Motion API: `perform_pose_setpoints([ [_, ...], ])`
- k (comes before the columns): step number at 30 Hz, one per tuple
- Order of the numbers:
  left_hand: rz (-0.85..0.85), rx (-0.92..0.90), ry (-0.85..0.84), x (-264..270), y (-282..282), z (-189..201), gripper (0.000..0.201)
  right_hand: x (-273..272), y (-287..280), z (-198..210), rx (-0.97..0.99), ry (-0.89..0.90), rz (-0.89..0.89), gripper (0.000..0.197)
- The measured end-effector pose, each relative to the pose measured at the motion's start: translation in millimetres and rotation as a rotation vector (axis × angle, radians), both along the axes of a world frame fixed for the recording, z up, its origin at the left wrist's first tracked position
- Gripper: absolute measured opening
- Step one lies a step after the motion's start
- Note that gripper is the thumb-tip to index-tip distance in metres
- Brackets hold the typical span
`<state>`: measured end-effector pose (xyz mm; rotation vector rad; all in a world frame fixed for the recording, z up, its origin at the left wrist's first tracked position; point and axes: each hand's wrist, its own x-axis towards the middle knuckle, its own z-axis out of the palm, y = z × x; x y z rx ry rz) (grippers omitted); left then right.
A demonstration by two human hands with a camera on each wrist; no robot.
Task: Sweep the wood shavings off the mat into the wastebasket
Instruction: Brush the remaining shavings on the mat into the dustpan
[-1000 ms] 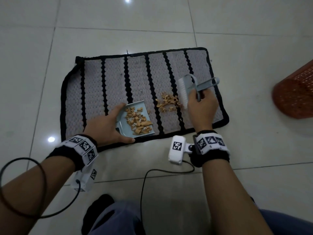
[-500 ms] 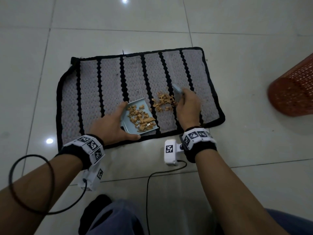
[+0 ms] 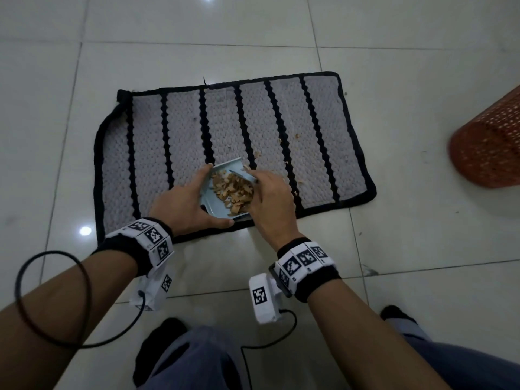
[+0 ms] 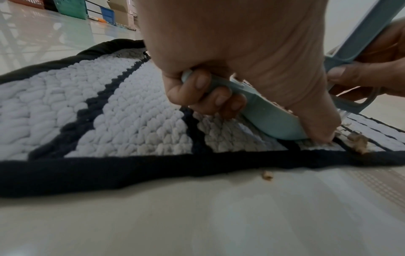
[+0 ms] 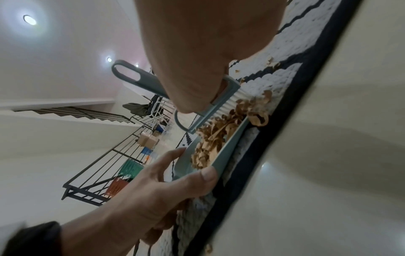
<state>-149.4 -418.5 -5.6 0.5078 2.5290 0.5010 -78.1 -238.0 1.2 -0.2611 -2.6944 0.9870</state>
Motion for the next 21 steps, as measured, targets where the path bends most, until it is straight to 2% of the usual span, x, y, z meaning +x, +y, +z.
perform_pose_setpoints([
  [4, -0.008, -0.047, 0.018, -2, 0, 4, 0.126, -2, 7, 13, -0.088, 0.048, -0.006, 0.030],
  [6, -0.008, -0.051, 0.009, -3, 0, 5, 0.126, -5, 22, 24, -0.160, 0.060, -0.041, 0.020],
  [8, -0.008, -0.041, -0.009, -4, -1, 6, 0.125, -12, 45, 32, -0.209, -0.042, -0.067, 0.019],
  [14, -0.004, -0.056, -0.002, -3, 1, 10, 0.122, -19, 110, 55, -0.207, -0.365, 0.010, 0.020],
  [18, 0.000, -0.035, -0.020, -1, 3, 10, 0.122, -20, 133, 57, -0.076, -0.580, 0.121, 0.016],
  [21, 0.001, -0.045, -0.010, 0, 4, 11, 0.120, -27, 132, 52, -0.012, -0.643, 0.187, 0.017],
])
